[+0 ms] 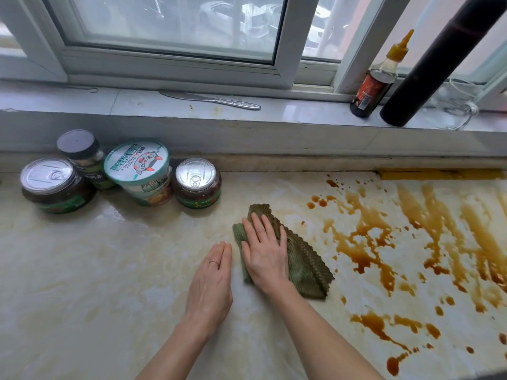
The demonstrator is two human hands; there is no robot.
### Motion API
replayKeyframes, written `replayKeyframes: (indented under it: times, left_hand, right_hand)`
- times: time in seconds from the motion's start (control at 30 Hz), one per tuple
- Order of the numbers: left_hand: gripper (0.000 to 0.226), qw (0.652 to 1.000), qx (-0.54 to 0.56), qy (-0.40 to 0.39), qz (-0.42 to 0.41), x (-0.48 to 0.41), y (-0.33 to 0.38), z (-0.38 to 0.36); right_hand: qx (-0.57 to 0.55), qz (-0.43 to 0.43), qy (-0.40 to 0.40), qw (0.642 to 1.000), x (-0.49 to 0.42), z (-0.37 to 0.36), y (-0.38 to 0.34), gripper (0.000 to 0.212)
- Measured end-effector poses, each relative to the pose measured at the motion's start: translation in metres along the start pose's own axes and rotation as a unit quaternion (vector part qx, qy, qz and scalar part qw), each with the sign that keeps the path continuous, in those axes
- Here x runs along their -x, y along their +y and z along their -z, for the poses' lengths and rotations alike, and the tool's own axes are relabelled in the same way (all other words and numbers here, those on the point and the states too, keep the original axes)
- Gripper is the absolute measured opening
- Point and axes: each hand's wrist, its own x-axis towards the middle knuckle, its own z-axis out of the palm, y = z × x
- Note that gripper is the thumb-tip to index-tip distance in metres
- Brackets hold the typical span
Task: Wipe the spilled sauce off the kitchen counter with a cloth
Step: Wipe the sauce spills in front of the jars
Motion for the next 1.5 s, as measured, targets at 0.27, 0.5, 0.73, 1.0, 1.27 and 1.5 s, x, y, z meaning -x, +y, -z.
replayKeyframes:
  times: [0.27, 0.5, 0.73, 1.0, 1.27, 1.5]
  left_hand:
    - [0.073, 1.000, -0.003, 0.016, -0.001, -0.007, -0.006, 0.004]
    - [0.051, 0.996, 0.057, 0.064, 0.029, -0.020, 0.000, 0.009]
    - [0.062, 0.998, 0.028, 0.042, 0.032, -0.024, -0.001, 0.002]
    - [0.062, 0.998, 0.025, 0.048, 0.020, -0.026, 0.000, 0.000]
    - [0.058, 0.999, 0.039, 0.035, -0.012, -0.028, 0.018, -0.009]
    - [0.061, 0.999, 0.040, 0.019, -0.022, -0.021, 0.018, -0.010]
  right_hand:
    - [0.003, -0.111, 0.014, 0.994, -0.016, 0.004, 0.014, 0.065]
    - [-0.001, 0.017, 0.024, 1.000, -0.034, -0.009, -0.029, 0.058]
    - [0.048, -0.098, -0.035, 0.993, -0.087, 0.009, 0.021, 0.067]
    - [0.013, -0.232, 0.029, 0.972, -0.062, 0.012, 0.061, 0.065]
    - [-0.007, -0.088, -0.004, 0.996, -0.037, 0.012, 0.051, 0.072]
    - [-0.034, -0.184, 0.012, 0.982, -0.016, 0.024, 0.087, 0.072]
